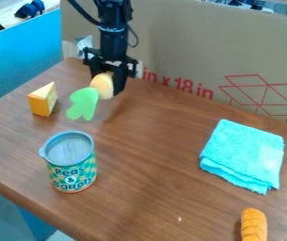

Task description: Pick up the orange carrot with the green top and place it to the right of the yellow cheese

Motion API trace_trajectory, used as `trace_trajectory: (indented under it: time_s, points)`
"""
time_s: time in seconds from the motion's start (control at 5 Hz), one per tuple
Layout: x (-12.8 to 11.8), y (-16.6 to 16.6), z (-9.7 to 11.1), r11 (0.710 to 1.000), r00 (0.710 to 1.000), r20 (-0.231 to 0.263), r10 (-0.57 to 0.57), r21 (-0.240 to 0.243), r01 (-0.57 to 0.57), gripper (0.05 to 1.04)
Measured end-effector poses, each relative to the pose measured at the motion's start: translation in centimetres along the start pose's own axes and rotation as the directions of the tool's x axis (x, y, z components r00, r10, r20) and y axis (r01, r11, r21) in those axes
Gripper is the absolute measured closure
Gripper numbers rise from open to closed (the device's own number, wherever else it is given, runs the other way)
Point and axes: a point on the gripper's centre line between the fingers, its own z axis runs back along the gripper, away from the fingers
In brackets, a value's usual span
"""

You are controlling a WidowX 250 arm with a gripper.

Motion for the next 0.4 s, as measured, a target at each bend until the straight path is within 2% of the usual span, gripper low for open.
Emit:
trace_trajectory:
  time_s: [0.2, 0.4]
  points:
    - [-0.9, 0.5, -0.1, 0.999, 0.998, -0.056, 0.015, 0.032, -0.013, 0.492]
    - [-1.5, 0.7, -1.9, 0.999, 0.989, -0.144, 0.024, 0.035, -0.019, 0.492]
